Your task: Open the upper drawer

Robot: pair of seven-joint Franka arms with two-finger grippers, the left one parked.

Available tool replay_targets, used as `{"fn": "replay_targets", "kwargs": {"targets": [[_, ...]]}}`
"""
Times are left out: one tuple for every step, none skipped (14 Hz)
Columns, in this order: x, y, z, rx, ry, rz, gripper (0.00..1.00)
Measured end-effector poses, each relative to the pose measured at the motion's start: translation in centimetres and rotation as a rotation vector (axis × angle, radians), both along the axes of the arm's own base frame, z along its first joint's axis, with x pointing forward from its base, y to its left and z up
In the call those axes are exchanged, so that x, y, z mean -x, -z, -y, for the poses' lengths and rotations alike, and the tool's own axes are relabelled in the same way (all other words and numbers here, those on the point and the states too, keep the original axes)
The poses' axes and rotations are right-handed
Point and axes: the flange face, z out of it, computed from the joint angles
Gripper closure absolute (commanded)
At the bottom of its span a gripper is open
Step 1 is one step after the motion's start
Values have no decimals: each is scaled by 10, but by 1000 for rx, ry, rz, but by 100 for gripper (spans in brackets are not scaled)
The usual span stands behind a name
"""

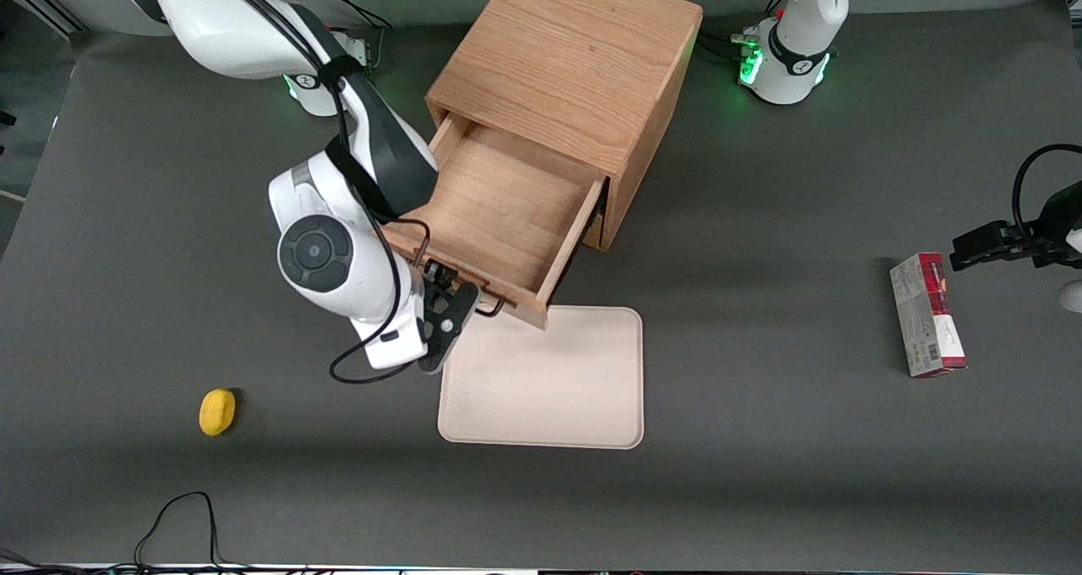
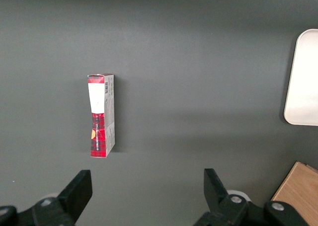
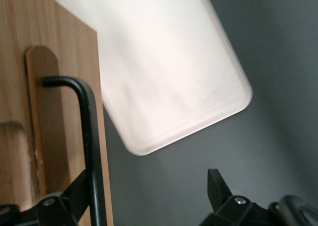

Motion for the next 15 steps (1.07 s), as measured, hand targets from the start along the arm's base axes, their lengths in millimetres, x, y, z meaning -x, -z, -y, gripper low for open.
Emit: {"fn": "replay_targets", "kwargs": {"targets": [[-7, 0, 5, -8, 12, 19, 0], [-11, -1, 10, -10, 20, 24, 0], [-12, -4, 12, -13, 23, 30, 0], [-13, -9, 13, -15, 26, 38, 0], [-17, -20, 17, -16, 34, 63, 0], [-24, -37, 27, -18, 52, 102, 0], [-30, -58, 41, -20, 73, 140, 0], [-34, -80, 55, -23, 96, 174, 0], [-35, -100, 71, -34, 123, 199, 0], [-36, -119, 88, -58, 157, 210, 0], [-35, -136, 109, -79, 201, 202, 0], [-31, -148, 134, -84, 251, 168, 0], [-25, -157, 158, -77, 307, 127, 0], [-18, -163, 180, -66, 372, 93, 0], [-10, -168, 199, -58, 437, 70, 0]]}}
